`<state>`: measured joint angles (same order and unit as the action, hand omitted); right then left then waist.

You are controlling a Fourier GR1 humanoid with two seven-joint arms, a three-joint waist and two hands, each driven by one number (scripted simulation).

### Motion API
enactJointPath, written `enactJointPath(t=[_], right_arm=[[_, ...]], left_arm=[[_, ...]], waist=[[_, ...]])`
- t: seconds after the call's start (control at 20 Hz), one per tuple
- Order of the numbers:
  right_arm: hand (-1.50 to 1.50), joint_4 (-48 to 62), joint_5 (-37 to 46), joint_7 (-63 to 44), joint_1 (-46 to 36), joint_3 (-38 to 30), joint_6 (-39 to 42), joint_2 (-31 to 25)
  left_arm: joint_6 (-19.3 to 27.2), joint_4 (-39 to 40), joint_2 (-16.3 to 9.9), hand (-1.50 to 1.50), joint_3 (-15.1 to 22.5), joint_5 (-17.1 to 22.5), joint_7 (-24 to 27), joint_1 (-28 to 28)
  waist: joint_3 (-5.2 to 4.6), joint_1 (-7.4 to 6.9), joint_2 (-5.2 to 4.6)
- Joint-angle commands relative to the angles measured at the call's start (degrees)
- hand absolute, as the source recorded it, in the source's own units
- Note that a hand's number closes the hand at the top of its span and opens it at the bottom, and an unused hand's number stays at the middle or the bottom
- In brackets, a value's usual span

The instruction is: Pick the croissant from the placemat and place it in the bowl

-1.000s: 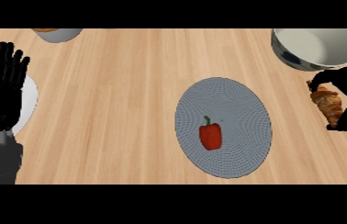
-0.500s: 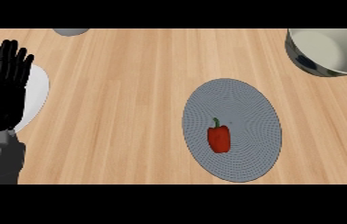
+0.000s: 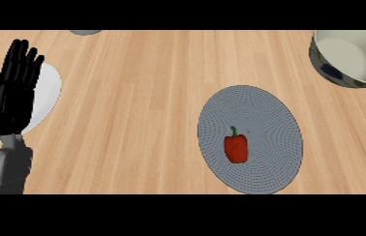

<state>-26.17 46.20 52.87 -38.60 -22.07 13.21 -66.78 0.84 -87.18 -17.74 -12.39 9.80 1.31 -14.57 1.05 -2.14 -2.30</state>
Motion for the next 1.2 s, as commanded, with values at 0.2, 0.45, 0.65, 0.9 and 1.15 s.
enactJointPath(t=[0.2,0.45,0.65,0.9,1.15], right_arm=[[1.50,5.39,-7.34,9.90,-5.52,-3.03,14.41,-3.49],[1.50,5.96,-8.61,9.83,-8.07,-0.66,20.65,-4.46],[1.50,6.07,-8.94,8.70,-9.80,1.67,22.50,-4.07],[1.50,4.35,-7.65,6.61,-13.67,6.76,24.55,-2.13],[1.50,4.88,-7.24,4.99,-15.49,10.73,23.64,2.30]], left_arm=[[-0.55,0.28,0.60,0.00,1.00,0.04,0.13,-0.68],[-0.31,1.16,0.84,0.00,2.01,-1.11,0.13,-1.30],[-0.22,1.28,0.74,0.00,2.16,-1.28,-0.11,-2.18],[0.20,0.97,2.46,0.00,4.50,-2.40,-0.40,-2.27],[0.02,2.06,1.06,0.00,3.03,-1.57,-1.65,-4.61]], waist=[[-0.41,-1.62,0.73],[-0.60,-1.92,0.66],[-0.63,-2.51,0.52],[-0.80,-3.17,0.65],[-0.75,-3.42,0.36]])
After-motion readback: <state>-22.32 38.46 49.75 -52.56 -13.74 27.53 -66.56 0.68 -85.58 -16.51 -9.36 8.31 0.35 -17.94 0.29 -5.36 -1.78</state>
